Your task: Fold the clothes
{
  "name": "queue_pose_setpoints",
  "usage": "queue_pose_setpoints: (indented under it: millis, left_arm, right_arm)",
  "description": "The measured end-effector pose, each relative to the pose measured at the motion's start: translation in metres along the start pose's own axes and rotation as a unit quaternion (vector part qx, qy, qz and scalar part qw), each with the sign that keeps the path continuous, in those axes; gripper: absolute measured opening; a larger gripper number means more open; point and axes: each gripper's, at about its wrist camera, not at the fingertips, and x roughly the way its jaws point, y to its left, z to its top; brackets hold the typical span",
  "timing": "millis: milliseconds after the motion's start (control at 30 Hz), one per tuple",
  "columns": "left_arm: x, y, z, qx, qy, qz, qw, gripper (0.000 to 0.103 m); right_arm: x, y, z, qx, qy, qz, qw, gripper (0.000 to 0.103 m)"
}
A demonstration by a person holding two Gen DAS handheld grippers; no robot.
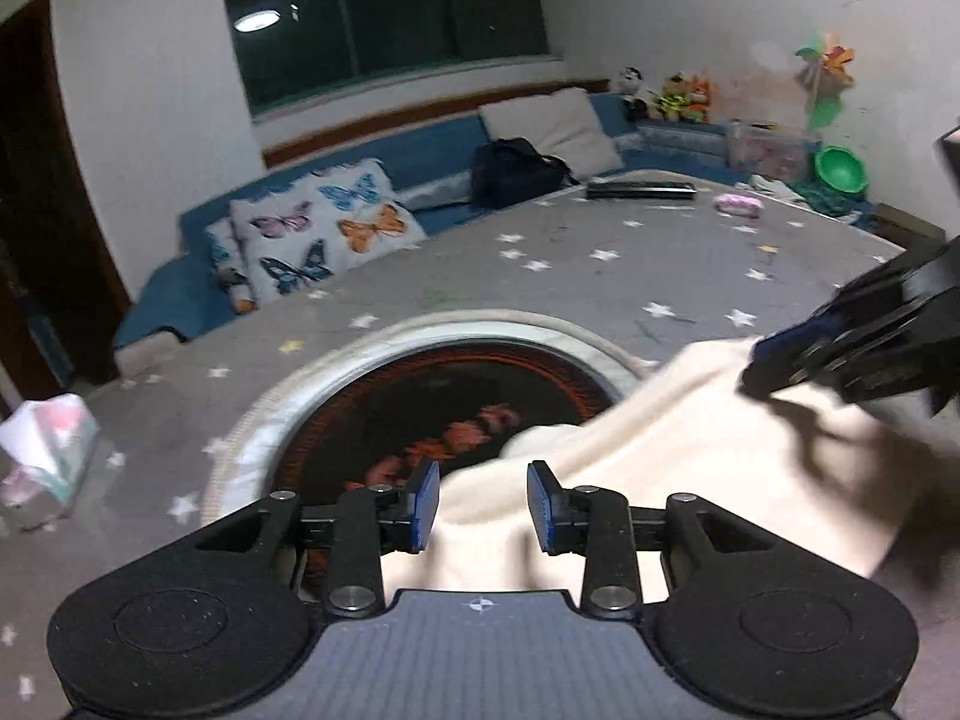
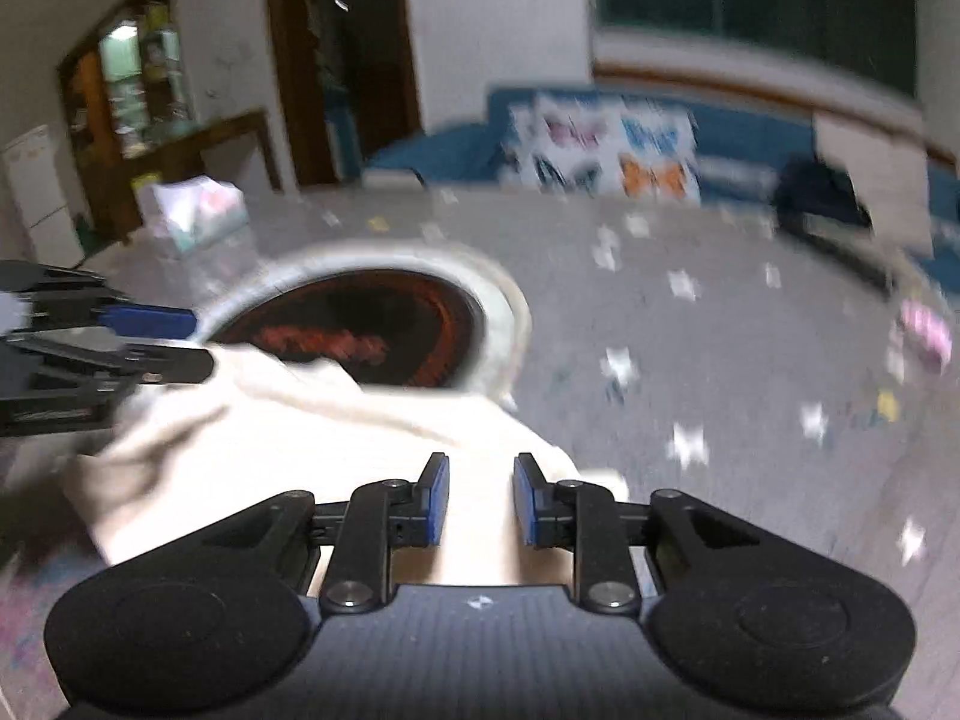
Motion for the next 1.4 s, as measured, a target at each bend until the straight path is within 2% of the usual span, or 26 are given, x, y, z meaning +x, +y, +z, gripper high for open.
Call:
queue_pose_setpoints:
  millis: [133, 267, 400, 500, 667, 800, 900, 967, 1033, 1067, 1167, 1400]
  left_arm:
    - [0.016, -0.002, 0.007, -0.004, 0.011, -0.014, 0.9998, 0.035]
    - [0.034, -0.004, 0.013, -0.01, 0.024, -0.032, 0.9991, 0.034]
    - [0.056, -0.01, 0.012, -0.002, 0.042, -0.008, 0.9991, 0.037]
    - [0.056, -0.006, 0.008, -0.017, 0.037, -0.007, 0.9991, 0.037]
    - [0.039, 0.002, 0.007, -0.036, 0.016, 0.0, 0.9992, 0.038]
    - [0.034, 0.012, -0.002, -0.051, 0.025, 0.031, 0.9979, 0.037]
    - [0.021, 0.026, -0.015, -0.071, 0.027, 0.046, 0.996, 0.038]
    - [0.01, 0.032, -0.024, -0.081, 0.028, 0.055, 0.9948, 0.043]
    - [0.0, 0.036, -0.034, -0.09, 0.029, 0.061, 0.9936, 0.047]
    - [-0.005, 0.038, -0.038, -0.096, 0.028, 0.063, 0.993, 0.049]
    - [-0.016, 0.041, -0.048, -0.11, 0.028, 0.065, 0.9914, 0.057]
    - [-0.031, 0.05, -0.064, -0.136, 0.036, 0.088, 0.9861, 0.063]
  right_arm:
    - [-0.007, 0.007, 0.008, -0.013, -0.019, 0.003, 1.0, 0.023]
    - [0.001, 0.019, 0.023, -0.014, -0.035, 0.027, 0.999, 0.023]
    - [0.029, 0.032, 0.023, -0.023, -0.008, 0.028, 0.999, 0.024]
    - [0.038, 0.038, 0.021, -0.044, -0.003, 0.015, 0.999, 0.025]
    - [0.031, 0.045, 0.029, -0.052, -0.012, 0.014, 0.998, 0.025]
    - [0.05, 0.051, 0.028, -0.064, 0.012, 0.007, 0.998, 0.027]
    - [0.049, 0.055, 0.031, -0.072, 0.008, 0.002, 0.997, 0.027]
    - [0.044, 0.06, 0.034, -0.075, 0.004, 0.006, 0.997, 0.028]
    - [0.041, 0.068, 0.037, -0.084, -0.001, 0.013, 0.996, 0.038]
    - [0.042, 0.074, 0.038, -0.09, -0.001, 0.017, 0.996, 0.039]
    - [0.052, 0.088, 0.039, -0.1, 0.005, 0.023, 0.995, 0.039]
    - [0.069, 0.11, 0.045, -0.102, 0.009, 0.03, 0.994, 0.04]
